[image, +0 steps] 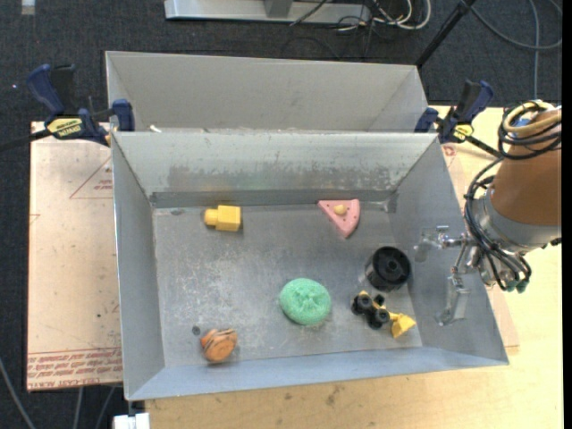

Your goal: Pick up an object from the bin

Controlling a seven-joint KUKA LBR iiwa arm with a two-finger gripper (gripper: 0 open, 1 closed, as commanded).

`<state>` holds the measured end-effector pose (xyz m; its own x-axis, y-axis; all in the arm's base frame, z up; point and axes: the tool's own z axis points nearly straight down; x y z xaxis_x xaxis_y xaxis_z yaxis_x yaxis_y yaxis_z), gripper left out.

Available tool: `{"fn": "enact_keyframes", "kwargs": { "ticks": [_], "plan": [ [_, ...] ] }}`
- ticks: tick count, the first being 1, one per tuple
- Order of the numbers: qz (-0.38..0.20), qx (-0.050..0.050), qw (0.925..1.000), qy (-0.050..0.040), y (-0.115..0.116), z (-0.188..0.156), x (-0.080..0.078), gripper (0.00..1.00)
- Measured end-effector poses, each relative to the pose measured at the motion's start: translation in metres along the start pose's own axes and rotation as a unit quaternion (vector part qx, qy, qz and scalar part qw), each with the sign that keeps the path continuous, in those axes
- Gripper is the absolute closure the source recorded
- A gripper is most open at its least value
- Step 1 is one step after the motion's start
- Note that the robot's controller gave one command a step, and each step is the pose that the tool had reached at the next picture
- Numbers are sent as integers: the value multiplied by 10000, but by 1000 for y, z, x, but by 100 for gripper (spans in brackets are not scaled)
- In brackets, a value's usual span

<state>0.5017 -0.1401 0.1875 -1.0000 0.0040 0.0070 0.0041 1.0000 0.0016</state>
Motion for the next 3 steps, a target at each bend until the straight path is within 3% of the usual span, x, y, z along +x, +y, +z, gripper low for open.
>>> {"fn": "enact_keyframes", "kwargs": {
  "ticks": [1, 2, 3],
  "plan": [
    [-25, 8, 10000, -40, 1, -5, -2, 0],
    [662, 2, 9978, -57, -1, 48, -16, 0],
    [782, -1, 9969, -34, -1, 55, -26, 0]
  ]
}}
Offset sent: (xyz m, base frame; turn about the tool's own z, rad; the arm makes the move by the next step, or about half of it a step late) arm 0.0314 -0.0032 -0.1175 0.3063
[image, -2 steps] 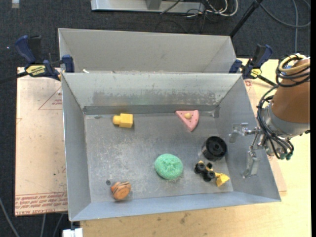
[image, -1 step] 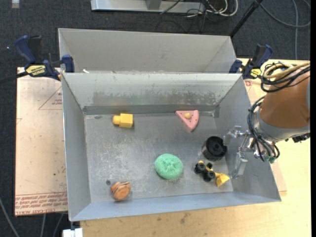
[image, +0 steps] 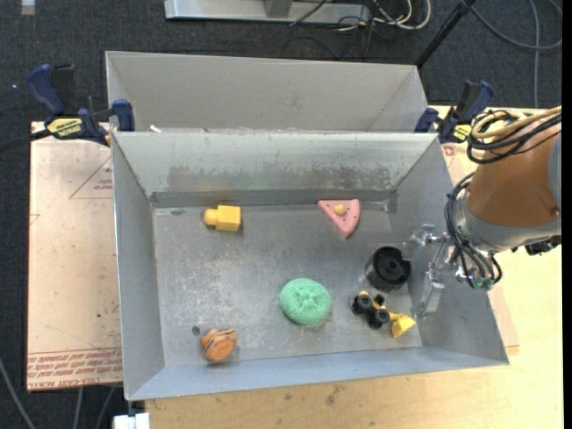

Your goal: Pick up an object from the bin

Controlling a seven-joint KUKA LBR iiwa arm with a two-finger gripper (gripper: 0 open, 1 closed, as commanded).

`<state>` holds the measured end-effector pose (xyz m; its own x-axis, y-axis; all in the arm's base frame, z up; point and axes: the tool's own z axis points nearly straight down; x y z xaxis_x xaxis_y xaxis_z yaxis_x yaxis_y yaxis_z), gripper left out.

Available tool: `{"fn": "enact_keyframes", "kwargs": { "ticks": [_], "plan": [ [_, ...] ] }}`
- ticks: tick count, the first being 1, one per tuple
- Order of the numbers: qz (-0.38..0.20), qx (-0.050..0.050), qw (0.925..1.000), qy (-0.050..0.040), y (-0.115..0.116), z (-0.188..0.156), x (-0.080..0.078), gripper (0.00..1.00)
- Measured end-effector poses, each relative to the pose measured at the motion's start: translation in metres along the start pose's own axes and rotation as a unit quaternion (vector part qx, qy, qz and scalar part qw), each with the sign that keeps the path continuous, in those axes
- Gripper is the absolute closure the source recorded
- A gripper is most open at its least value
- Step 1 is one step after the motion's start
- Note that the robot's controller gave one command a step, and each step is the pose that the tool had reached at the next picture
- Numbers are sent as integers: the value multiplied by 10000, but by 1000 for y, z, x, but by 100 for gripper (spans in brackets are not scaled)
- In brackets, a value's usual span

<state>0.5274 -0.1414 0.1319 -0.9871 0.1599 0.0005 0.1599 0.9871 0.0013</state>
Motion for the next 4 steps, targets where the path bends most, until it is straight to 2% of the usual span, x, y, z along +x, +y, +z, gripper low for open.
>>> {"fn": "enact_keyframes", "kwargs": {
  "ticks": [1, 2, 3, 4],
  "plan": [
    [723, 1, 9974, -13, 19, -16, -14, 0],
    [424, 5, 9991, -49, 19, 48, -27, 0],
    [1124, -12, 9936, -57, 12, 74, -24, 100],
    [1218, -6, 9925, -31, 11, 72, -22, 100]
  ]
}}
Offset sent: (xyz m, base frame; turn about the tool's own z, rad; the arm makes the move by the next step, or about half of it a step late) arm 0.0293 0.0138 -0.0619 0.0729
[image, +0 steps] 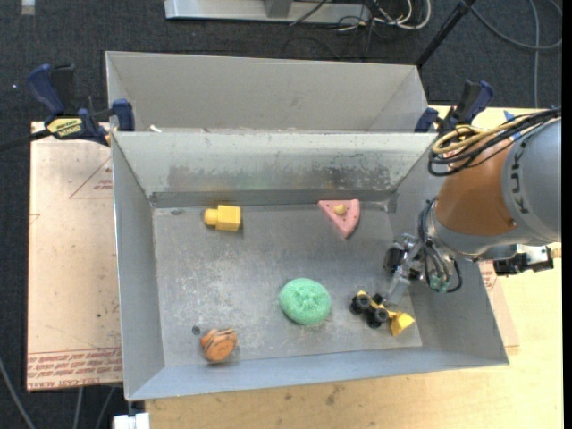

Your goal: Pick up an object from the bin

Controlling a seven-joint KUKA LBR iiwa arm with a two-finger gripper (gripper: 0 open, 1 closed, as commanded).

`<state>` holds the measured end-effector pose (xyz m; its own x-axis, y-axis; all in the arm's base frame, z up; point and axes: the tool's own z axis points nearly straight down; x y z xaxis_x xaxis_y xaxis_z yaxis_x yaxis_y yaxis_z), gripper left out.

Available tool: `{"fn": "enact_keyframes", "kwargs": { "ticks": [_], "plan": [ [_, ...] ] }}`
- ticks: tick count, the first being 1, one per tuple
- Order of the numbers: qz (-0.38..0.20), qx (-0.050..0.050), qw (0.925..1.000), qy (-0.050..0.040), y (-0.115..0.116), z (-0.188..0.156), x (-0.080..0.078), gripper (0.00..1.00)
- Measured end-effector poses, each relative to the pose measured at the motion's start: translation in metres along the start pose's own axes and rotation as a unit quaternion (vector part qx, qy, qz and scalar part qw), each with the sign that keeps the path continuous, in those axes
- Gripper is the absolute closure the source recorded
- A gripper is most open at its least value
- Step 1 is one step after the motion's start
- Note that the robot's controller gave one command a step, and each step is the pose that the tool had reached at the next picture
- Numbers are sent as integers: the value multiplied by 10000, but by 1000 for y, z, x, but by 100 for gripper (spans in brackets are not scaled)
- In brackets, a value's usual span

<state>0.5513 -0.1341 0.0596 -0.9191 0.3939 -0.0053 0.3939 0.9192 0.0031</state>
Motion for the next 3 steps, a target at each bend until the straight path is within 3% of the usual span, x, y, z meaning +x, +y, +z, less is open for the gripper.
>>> {"fn": "enact_keyframes", "kwargs": {
  "ticks": [1, 3],
  "plan": [
    [68, 11, 10000, 42, -1, -6, 2, 100],
    [17, 11, 10000, 37, 0, -37, 1, 100]
  ]
}}
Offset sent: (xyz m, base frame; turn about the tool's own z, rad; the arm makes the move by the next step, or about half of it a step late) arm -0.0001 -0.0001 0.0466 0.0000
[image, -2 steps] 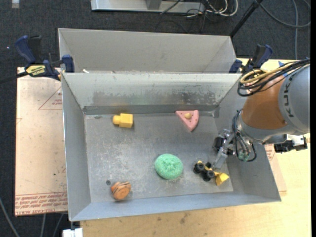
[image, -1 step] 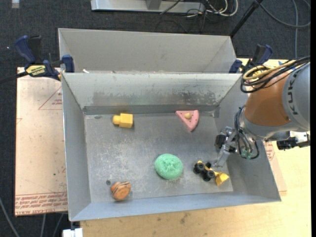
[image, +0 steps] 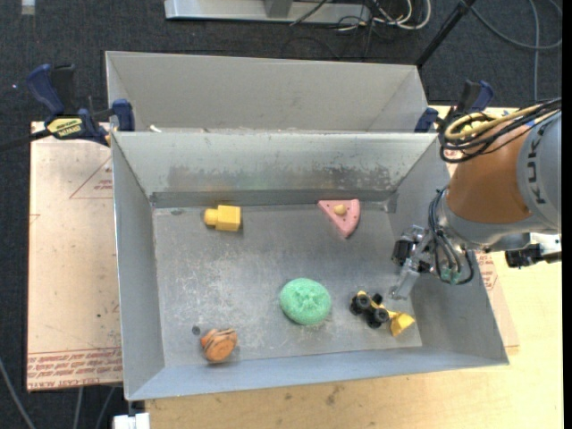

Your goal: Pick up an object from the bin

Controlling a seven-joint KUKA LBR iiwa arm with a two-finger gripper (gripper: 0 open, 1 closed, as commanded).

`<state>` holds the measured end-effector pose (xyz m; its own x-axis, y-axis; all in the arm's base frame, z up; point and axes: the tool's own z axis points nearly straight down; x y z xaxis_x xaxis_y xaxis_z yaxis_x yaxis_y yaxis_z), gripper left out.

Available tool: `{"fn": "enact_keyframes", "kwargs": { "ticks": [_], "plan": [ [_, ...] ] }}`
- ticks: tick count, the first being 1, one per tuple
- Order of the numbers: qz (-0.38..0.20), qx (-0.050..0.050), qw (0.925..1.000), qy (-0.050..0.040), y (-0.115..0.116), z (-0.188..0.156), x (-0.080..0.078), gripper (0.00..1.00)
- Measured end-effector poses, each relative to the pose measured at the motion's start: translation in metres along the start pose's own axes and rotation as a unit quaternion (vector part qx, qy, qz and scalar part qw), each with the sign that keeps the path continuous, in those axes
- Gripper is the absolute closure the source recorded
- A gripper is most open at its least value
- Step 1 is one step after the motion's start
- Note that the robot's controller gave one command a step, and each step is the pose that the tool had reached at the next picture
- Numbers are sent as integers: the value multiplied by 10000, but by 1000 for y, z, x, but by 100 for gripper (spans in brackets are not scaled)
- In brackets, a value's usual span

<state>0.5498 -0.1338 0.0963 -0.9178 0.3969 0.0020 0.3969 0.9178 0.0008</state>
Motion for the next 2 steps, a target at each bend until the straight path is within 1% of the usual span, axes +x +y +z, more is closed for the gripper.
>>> {"fn": "enact_keyframes", "kwargs": {
  "ticks": [1, 2],
  "plan": [
    [3, -4, 10000, -18, 0, -16, 0, 100],
    [0, -6, 10000, -28, 1, -24, -1, 100]
  ]
}}
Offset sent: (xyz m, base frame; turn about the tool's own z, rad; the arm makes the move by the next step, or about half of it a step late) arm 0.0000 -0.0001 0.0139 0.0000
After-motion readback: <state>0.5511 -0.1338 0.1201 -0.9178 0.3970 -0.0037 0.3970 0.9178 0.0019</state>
